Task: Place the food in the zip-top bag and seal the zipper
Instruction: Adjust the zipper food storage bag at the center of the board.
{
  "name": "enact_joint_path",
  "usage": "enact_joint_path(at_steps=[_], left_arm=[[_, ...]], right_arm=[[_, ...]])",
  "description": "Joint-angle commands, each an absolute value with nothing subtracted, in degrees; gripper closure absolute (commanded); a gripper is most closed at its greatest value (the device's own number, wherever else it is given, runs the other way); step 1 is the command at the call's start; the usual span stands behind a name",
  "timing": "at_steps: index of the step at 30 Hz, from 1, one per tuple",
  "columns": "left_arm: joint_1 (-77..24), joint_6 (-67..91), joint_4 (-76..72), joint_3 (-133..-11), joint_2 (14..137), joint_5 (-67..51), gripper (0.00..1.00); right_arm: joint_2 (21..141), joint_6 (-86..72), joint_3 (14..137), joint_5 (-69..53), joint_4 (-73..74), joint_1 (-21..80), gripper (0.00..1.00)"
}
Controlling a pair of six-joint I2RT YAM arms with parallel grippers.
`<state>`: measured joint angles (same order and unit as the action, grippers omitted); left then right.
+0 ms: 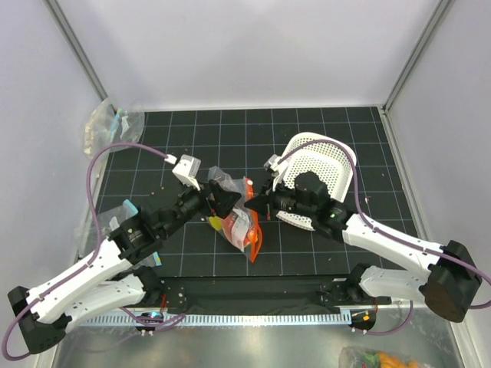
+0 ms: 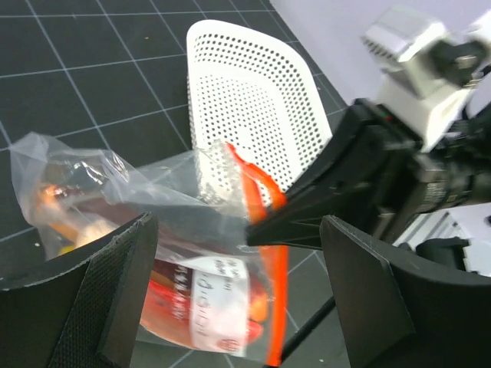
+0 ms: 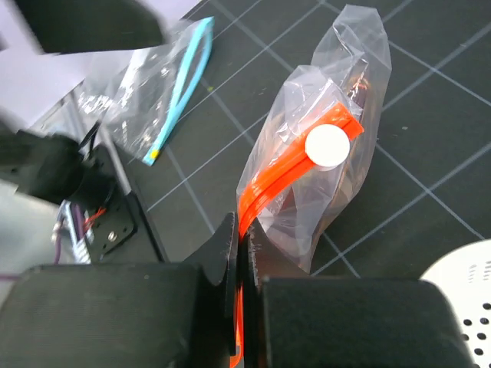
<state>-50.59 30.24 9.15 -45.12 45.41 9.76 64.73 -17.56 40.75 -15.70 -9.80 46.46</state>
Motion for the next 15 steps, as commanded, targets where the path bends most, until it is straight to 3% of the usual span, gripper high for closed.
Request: enact_joint_path(at_steps=[1,15], left_arm=[[-50.62,27.25,5.81,-42.63,45.09,11.78,0.10],[-50.71,24.34,-13.96,-29.62,32.61,7.21,0.11]], right_arm=[[61.71,-12.13,44.12,-22.76,-4.14,46.67,0.99],[48.26,-6.77,43.95,-23.47,3.77,47.37,0.99]])
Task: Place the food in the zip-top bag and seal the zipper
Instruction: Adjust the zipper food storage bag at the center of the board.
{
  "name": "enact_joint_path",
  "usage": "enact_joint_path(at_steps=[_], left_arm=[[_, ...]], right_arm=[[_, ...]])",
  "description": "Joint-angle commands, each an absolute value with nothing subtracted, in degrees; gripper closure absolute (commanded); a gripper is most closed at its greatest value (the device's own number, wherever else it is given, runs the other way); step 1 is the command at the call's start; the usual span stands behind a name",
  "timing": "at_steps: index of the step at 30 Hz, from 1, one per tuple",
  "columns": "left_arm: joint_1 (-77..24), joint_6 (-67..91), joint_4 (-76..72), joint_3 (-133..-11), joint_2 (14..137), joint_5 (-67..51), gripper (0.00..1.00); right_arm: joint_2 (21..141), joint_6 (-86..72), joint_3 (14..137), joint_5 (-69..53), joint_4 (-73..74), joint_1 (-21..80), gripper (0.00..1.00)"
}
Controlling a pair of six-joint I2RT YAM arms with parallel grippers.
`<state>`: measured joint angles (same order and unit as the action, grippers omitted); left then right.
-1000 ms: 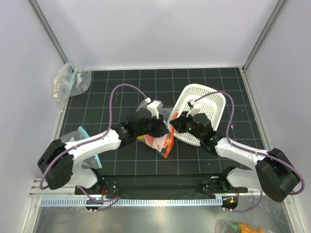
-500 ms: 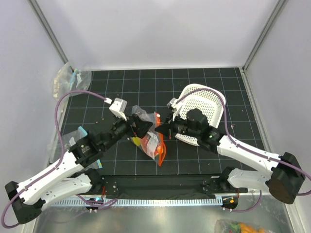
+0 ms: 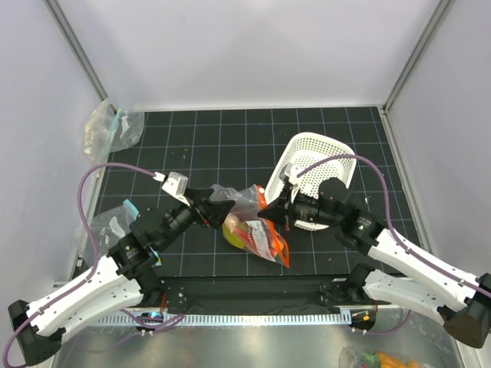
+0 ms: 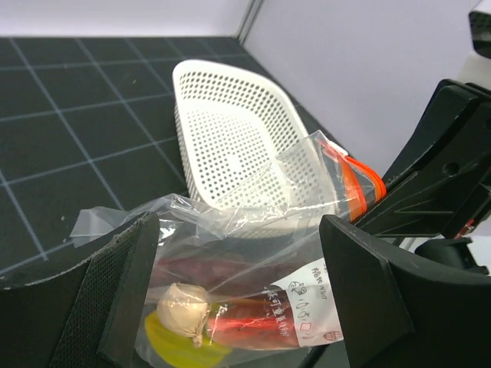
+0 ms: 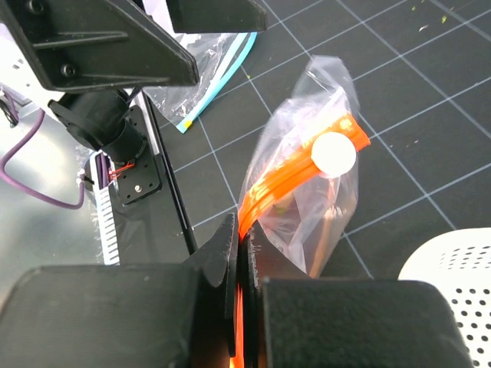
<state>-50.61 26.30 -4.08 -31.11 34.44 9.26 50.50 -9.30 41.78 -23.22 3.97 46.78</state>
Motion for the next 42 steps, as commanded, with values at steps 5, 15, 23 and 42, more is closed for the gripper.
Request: enact_joint_path(at_steps=[5,15,23,42], left_arm=[[-50.71,23.29,-17.48,-27.07,31.73,6.34,0.11],[-50.63,21.71,-24.34,-26.98,36.03,-5.96,0.11],[-50.62,22.32,-26.10,-27.25,37.26,-12.48,0.11],[-50.62,25.22,-27.68,-29.10,43.34,-18.38,0.87]], right_arm=[[46.67,-5.71,44.03,-22.23,4.74,47.81,0.99],[46.41,-4.66,45.35,-37.34,5.36,47.90,0.99],[46.67,-4.48,45.18,-42.01,4.83,48.34,0.99],[46.67,-4.92,44.91,-34.72,5.27,48.51,0.83]])
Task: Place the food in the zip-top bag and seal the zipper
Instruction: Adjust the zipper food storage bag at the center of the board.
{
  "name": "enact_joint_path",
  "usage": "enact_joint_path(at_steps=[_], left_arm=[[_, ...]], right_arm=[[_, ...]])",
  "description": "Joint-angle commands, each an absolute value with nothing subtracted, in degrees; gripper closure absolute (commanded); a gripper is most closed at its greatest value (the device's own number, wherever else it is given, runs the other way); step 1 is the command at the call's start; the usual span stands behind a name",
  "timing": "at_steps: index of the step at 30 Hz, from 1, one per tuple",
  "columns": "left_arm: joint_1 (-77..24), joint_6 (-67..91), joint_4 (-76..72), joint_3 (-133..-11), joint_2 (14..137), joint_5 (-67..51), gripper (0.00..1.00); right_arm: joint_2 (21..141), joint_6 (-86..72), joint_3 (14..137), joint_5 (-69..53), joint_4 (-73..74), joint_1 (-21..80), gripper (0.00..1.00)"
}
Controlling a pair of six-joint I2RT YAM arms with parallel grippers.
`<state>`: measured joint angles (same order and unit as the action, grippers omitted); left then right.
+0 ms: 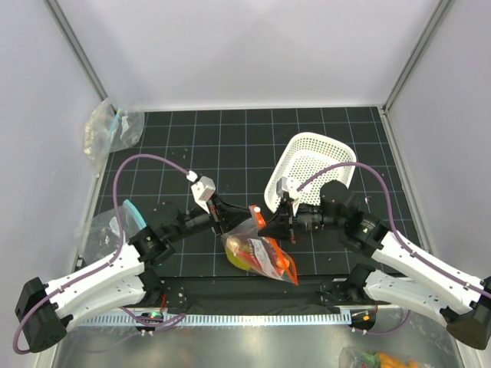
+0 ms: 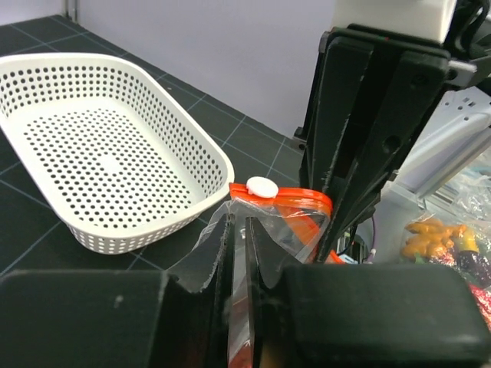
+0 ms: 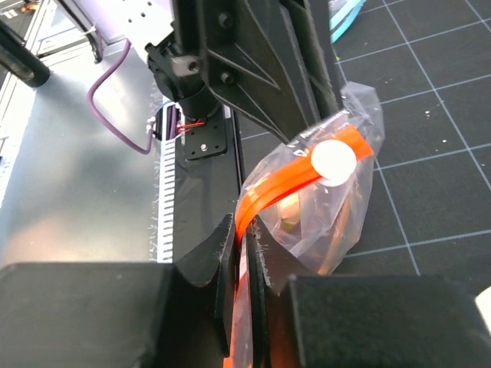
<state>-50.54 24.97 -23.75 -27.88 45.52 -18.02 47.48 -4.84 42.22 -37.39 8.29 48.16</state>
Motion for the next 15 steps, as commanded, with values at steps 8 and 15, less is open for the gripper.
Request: enact_joint_path(at_steps=[8,15], left_arm=[[-50.62,26.28,-30.50,-25.93,38.67,-15.56,0.90],[-50.62,26.89,-30.32,-26.72,40.87,-16.17,0.89]], right_arm=[[45.88,-5.45,44.03,-30.50,4.57,48.43,0.61],[47.72,-6.42,44.21,-30.06,3.69,48.51,0.93]])
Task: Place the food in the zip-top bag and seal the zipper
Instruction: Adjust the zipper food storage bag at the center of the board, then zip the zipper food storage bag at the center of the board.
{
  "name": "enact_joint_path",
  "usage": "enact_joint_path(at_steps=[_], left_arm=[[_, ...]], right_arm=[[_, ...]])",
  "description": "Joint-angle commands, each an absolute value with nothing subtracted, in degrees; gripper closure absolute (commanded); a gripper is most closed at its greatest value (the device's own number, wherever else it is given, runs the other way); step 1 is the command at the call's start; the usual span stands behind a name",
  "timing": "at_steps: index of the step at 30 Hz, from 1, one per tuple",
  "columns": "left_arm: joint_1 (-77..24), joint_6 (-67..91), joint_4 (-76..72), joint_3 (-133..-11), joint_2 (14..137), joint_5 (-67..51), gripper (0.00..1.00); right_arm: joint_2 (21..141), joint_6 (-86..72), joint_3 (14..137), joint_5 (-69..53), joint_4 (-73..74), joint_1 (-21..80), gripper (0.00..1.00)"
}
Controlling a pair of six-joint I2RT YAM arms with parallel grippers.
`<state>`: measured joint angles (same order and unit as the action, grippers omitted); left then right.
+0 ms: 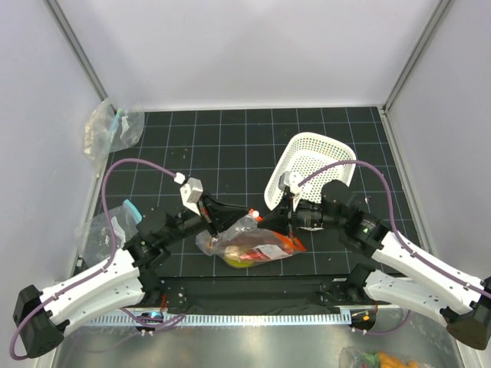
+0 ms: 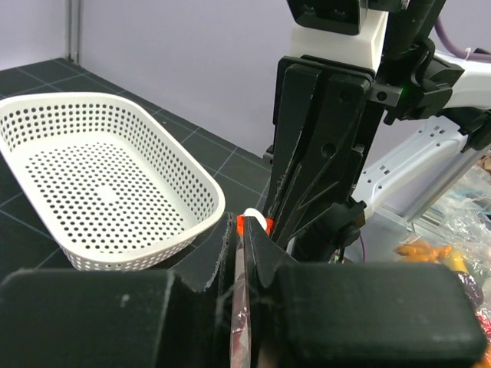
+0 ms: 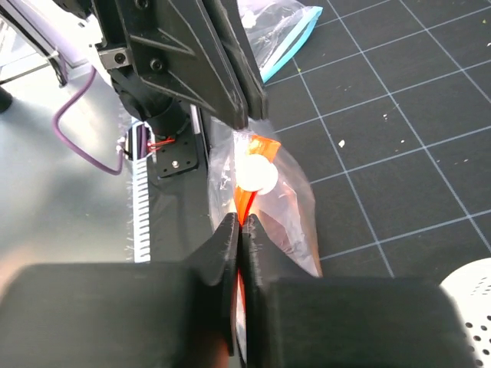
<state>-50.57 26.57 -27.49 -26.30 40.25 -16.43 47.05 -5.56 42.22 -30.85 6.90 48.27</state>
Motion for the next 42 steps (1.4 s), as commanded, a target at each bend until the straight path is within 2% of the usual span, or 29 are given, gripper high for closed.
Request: enact_joint_path(at_steps=[1,3,4,6,7,13,16,19,25,26,29,30,32,33,36,42], left_arm=[[-50.62,26.89,-30.06,-26.89,40.96,-16.08,0.89],[-50.62,26.72,-29.88,-26.81,40.87,-15.74,0.83],[-50.62,26.54,-29.71,-26.81,40.70,-15.73,0.72],[-50.71,26.37,-29.71,-26.63,40.60,-15.38,0.61],[-50.63,26.28,-29.71,-26.63,40.52,-15.38,0.51],[-50.71,26.28,-29.01,-27.33,41.66,-16.08,0.31],[-50.71,26.28,-28.30,-28.04,42.80,-16.43,0.29],[-50.71,26.37,-27.69,-28.83,44.12,-16.96,0.32],[-50.71,26.98,-27.69,-29.71,45.97,-18.63,0.48],[-50.63,27.33,-27.77,-29.79,46.14,-19.15,0.56],[-50.62,27.95,-28.30,-29.88,46.41,-20.04,0.67],[-50.71,28.30,-28.82,-29.71,46.41,-20.21,0.77],[-50.63,29.09,-29.70,-29.27,46.32,-20.39,0.87],[-50.63,29.18,-29.97,-29.27,46.14,-20.39,0.98],[-50.71,29.44,-29.88,-28.92,45.88,-19.51,1.00],[-50.71,29.53,-29.71,-29.09,46.40,-19.25,1.00]], right_arm=[[47.99,-6.42,44.47,-29.71,3.87,48.52,0.99],[48.34,-6.50,44.47,-29.09,4.13,48.51,0.99],[48.25,-6.59,44.47,-28.22,4.22,48.43,0.99],[47.90,-6.50,44.30,-27.43,4.04,48.43,0.99],[47.55,-6.68,44.12,-26.99,4.04,48.43,0.99],[43.78,-6.77,41.84,-23.73,1.50,48.43,0.99],[42.11,-6.94,40.96,-23.73,0.62,48.43,0.99],[41.66,-6.94,40.69,-24.17,0.35,48.43,0.99],[42.36,-7.03,41.04,-25.13,0.61,48.43,0.99],[42.62,-7.03,41.04,-25.22,0.62,48.43,0.99],[43.15,-6.94,41.22,-25.75,0.62,48.43,0.99],[43.59,-7.03,41.31,-25.84,0.62,48.43,0.96],[43.94,-7.29,41.40,-24.97,0.53,48.43,0.82],[44.12,-7.47,41.40,-24.61,0.44,48.43,0.62],[43.68,-8.00,41.13,-24.43,0.35,48.51,0.48],[41.49,-8.96,39.29,-22.77,-2.99,48.43,0.38]])
